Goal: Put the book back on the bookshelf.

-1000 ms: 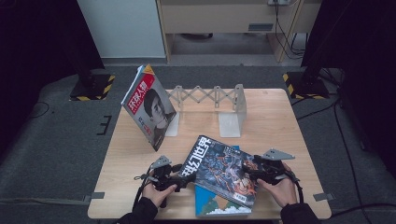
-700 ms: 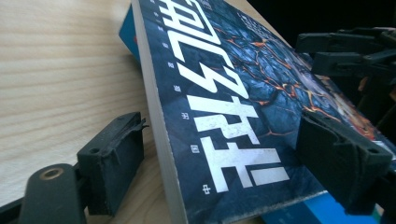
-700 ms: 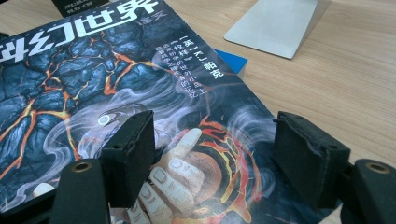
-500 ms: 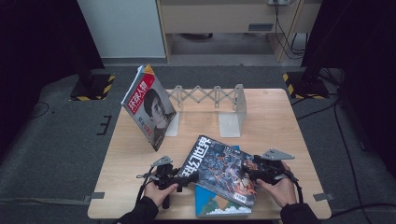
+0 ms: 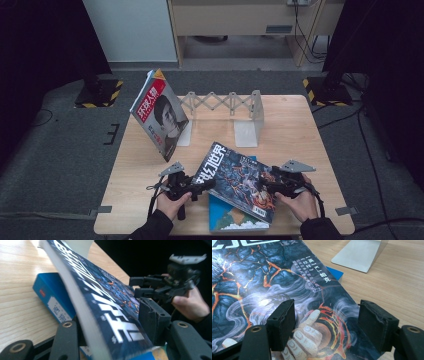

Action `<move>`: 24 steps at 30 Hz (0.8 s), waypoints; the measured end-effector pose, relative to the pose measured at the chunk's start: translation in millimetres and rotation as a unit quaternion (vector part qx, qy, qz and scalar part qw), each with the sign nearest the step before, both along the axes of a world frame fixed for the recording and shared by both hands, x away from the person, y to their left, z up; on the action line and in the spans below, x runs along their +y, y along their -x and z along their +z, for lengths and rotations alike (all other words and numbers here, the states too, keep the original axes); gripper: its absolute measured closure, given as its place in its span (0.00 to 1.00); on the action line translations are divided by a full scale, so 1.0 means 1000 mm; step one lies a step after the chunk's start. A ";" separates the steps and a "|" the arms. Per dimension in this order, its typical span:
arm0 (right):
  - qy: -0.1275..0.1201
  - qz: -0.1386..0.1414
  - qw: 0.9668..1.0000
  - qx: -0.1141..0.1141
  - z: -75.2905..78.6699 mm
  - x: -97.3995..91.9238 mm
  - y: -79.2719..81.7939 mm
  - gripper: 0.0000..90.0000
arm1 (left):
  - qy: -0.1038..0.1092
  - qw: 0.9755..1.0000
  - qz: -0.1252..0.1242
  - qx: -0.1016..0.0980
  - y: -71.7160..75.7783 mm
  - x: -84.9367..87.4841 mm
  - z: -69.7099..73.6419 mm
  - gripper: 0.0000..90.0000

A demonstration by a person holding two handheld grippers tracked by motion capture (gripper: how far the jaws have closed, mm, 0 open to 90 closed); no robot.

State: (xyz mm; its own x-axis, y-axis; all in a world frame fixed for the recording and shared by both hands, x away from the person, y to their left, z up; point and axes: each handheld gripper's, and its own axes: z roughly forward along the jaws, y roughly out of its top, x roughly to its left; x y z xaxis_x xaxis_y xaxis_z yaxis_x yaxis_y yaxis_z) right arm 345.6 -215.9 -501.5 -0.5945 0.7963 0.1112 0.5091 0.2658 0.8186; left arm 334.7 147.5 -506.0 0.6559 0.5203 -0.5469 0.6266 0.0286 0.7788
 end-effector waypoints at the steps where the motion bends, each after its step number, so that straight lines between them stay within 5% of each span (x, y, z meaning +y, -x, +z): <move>1: 0.001 0.000 1.000 -0.001 0.000 0.000 0.000 0.34 | -0.001 1.000 0.002 0.002 -0.001 0.000 0.000 0.55; 14: -0.016 -0.012 1.000 0.003 0.002 -0.005 -0.003 0.33 | 0.018 0.999 0.022 0.019 -0.004 -0.002 0.013 0.70; 19: -0.032 -0.046 0.998 -0.008 0.005 -0.019 -0.005 0.31 | 0.026 0.999 0.031 0.023 -0.004 0.003 0.028 0.75; 24: -0.015 -0.079 0.997 -0.014 0.003 -0.037 -0.009 0.30 | 0.043 0.998 0.051 0.022 -0.008 0.011 0.040 0.79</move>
